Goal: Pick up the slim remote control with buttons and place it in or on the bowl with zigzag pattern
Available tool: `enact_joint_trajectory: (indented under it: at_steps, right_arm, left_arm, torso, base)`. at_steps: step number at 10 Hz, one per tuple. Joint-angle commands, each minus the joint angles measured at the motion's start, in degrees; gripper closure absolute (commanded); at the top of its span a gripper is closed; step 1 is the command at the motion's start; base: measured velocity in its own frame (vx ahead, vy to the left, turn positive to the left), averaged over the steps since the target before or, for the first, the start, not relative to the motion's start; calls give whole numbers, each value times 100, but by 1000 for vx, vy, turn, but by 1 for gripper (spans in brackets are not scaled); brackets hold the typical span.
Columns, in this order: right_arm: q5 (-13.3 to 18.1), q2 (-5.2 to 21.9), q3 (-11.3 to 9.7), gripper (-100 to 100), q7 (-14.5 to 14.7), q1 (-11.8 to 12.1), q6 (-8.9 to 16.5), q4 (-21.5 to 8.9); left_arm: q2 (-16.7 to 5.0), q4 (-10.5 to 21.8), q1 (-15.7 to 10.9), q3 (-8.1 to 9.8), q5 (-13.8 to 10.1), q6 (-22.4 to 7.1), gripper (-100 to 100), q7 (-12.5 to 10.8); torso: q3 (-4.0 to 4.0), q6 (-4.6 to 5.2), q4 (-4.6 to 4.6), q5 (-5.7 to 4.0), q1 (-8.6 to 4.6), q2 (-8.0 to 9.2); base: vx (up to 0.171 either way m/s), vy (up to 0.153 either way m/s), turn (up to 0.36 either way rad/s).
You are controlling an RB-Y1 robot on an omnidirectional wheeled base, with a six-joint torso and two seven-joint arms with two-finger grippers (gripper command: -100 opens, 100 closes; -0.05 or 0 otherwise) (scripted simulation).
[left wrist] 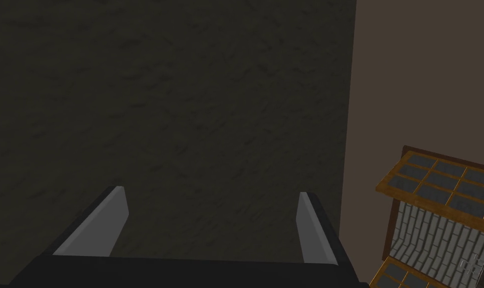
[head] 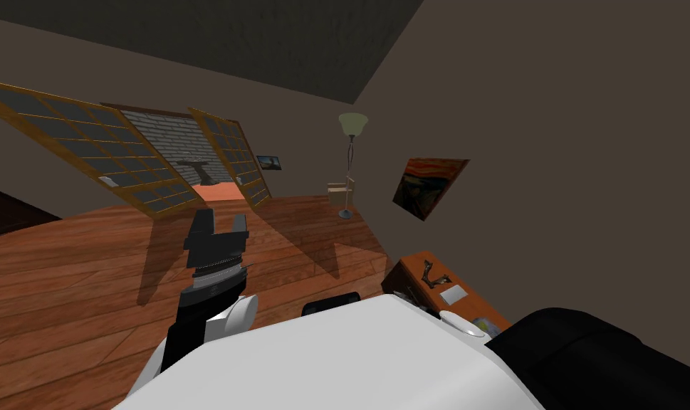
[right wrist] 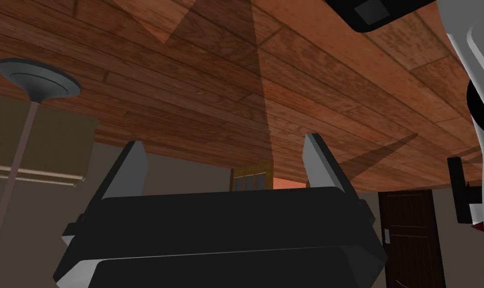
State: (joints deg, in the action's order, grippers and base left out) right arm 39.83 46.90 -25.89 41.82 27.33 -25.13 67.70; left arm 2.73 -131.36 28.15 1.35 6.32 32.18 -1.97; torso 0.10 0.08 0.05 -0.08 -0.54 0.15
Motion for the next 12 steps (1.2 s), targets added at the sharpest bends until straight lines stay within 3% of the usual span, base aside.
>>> enact_joint_trajectory:
  at_steps: [1,2,5,7,12]
  right_arm:
    - [67,82,-47,-100,97,-69,-52,-278]
    - [67,82,-47,-100,97,-69,-52,-278]
    - [376,332,-309,-100,406,-210,-56,-840]
    - [376,332,-309,-100,406,-210,-56,-879]
    - [788,616,-668,-100,810,-443,-91,-1607]
  left_arm:
    - [0,0,0,0,0,0,0,0]
    - [0,0,1,0,0,0,0,0]
    - [0,0,1,0,0,0,0,0]
    - [0,0,1,1,0,0,0,0]
    - [0,0,1,1,0,0,0,0]
  torso:
    - [0,0,0,0,0,0]
    - [0,2,0,-2,-2,-1]
    - [-4,2,-1,-2,0,-7]
    - [-4,2,-1,-5,-9,-7]
    - [-5,3,-1,-5,-9,-8]
  base:
    - [-4,-82,72]
    - [6,-44,-14]
    - [7,-86,119]
    - [3,-67,29]
    - [6,-101,80]
